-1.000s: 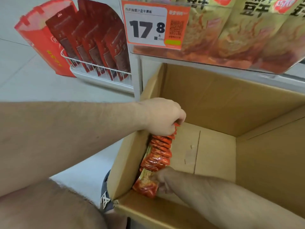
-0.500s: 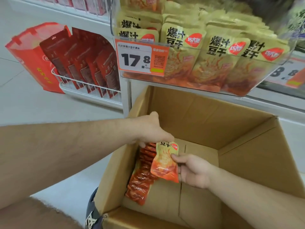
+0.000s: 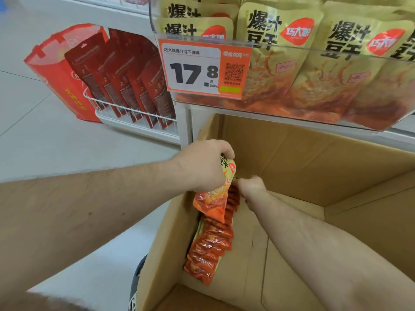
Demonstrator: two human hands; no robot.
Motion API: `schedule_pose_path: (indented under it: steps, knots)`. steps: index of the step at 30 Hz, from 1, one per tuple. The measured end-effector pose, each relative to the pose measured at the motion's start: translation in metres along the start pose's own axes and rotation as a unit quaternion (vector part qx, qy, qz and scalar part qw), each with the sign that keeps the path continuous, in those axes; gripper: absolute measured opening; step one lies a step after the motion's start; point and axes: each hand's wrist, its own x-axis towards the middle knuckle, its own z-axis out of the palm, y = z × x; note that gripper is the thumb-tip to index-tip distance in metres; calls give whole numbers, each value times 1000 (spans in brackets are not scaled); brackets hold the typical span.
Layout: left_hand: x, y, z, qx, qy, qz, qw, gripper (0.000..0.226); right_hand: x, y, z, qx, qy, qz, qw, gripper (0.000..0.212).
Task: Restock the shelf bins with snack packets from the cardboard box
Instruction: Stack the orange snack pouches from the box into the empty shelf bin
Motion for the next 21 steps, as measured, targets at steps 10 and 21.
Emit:
schedule_pose_path:
  steps: [10,21]
  knots:
    - [8,-4,1,-23,-3,-26,999,42,0,18,8,-338,89,-264,899,25]
    - [3,0,-6,-153,-42,-58,986,37,-69,12,-58,-126,134,-313,932,10]
